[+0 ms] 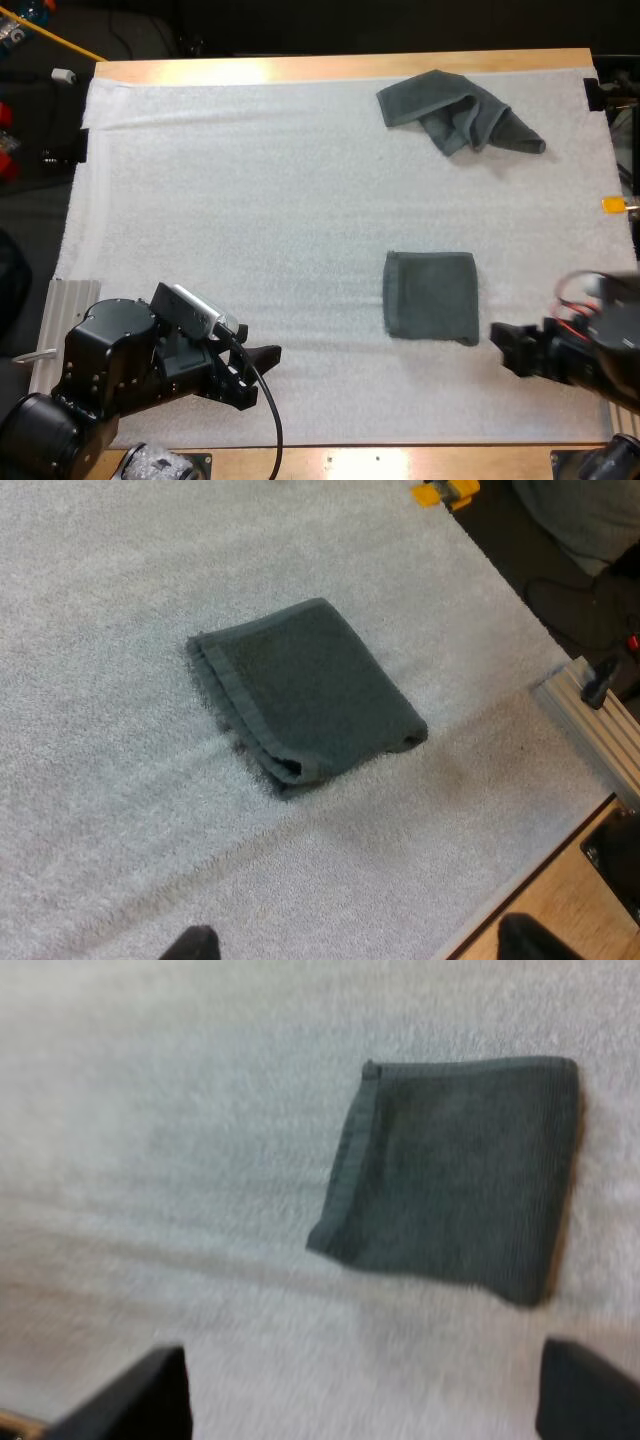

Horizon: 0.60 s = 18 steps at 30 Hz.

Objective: Pick towel from pile, fold and stack

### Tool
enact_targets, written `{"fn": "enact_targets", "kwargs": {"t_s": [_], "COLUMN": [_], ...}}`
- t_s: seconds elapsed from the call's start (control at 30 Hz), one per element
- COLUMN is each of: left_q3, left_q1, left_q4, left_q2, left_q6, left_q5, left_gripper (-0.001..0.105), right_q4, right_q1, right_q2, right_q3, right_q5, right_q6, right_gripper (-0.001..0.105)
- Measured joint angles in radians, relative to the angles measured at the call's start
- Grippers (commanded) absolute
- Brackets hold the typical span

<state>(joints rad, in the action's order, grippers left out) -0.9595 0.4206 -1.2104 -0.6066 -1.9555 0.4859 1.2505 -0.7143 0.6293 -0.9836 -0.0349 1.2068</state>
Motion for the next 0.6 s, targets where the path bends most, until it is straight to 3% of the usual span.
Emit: {"fn": "enact_targets", "kwargs": {"t_s": [0.2,0.6], "left_q3": [0.0,0.0], "left_q1": [0.0,0.0], "left_q4": [0.006,0.172], "left_q2": [-0.001,-0.218], "left_q6": [0.0,-0.047], "left_q5": [0.0,0.006], "left_gripper": [0.072,0.071], "right_q4": [0.01,0.009], "right_q1": [0.0,0.0], "right_q2": [-0.091,-0.096], "right_q3": [0.0,0.0], "right_q5": [0.0,0.0], "right_q6": [-0.014,-0.016], "right_gripper": [0.068,0.068]}}
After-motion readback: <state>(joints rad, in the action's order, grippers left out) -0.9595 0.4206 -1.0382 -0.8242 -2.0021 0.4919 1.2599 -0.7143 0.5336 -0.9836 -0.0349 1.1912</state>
